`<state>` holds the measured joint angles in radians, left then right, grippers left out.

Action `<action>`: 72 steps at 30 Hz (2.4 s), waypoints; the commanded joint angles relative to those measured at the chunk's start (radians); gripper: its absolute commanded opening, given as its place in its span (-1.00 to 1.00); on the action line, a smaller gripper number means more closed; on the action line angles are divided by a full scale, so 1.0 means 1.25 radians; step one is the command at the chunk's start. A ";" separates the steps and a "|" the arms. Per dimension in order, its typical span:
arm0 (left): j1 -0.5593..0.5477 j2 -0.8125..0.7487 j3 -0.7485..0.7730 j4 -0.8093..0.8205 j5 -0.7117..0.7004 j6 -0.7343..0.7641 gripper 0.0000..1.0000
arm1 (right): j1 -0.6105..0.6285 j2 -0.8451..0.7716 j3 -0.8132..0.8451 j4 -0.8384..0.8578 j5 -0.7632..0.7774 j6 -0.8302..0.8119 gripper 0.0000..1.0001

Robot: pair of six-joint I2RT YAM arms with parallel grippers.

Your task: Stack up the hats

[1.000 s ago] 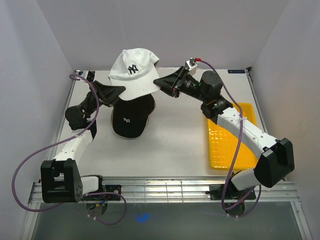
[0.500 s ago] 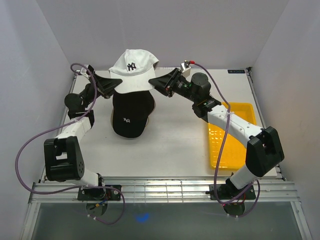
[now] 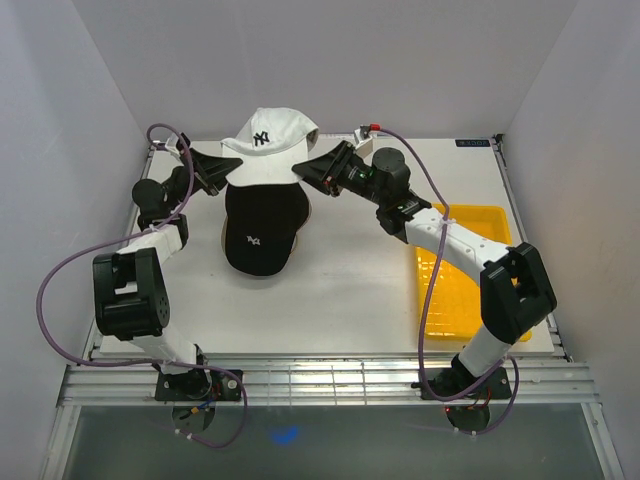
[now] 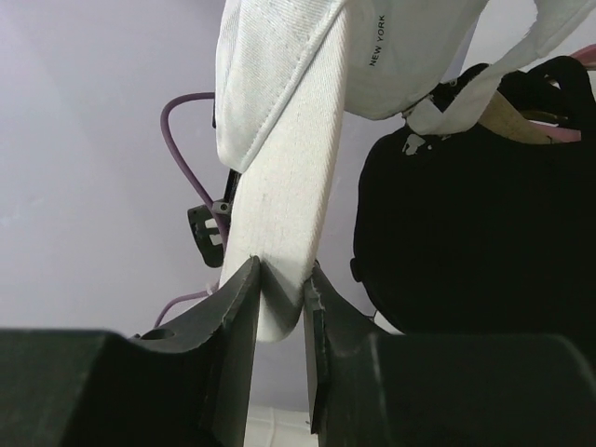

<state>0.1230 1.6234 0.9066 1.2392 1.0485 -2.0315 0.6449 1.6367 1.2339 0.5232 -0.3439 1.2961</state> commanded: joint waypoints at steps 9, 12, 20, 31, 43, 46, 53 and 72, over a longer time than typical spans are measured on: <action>-0.022 0.071 0.065 0.019 0.004 -0.074 -0.90 | 0.096 0.043 0.079 0.054 -0.156 -0.108 -0.78; -0.021 0.087 0.082 0.022 0.006 -0.079 -0.89 | 0.096 0.059 0.100 0.039 -0.158 -0.121 -0.78; -0.022 0.103 0.104 0.010 0.014 -0.071 -0.81 | 0.087 0.088 0.142 0.002 -0.154 -0.158 -0.79; -0.022 0.102 0.021 0.037 0.018 -0.051 -0.80 | 0.082 0.069 0.068 0.042 -0.162 -0.168 -0.80; -0.024 0.092 -0.023 0.068 0.033 -0.042 -0.84 | 0.093 0.038 0.002 0.063 -0.165 -0.193 -0.80; -0.024 0.084 -0.044 0.080 0.031 -0.044 -0.86 | 0.104 0.031 -0.011 0.061 -0.163 -0.204 -0.81; -0.022 0.056 -0.074 0.082 0.033 -0.039 -0.85 | 0.141 0.022 -0.031 0.044 -0.152 -0.239 -0.81; 0.010 -0.139 -0.184 -0.245 0.052 0.215 -0.91 | 0.175 -0.025 -0.053 -0.059 -0.111 -0.308 -0.84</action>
<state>0.1467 1.5005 0.6918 1.0298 1.0752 -1.8629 0.8673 1.6703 1.1393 0.3950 -0.4934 0.9527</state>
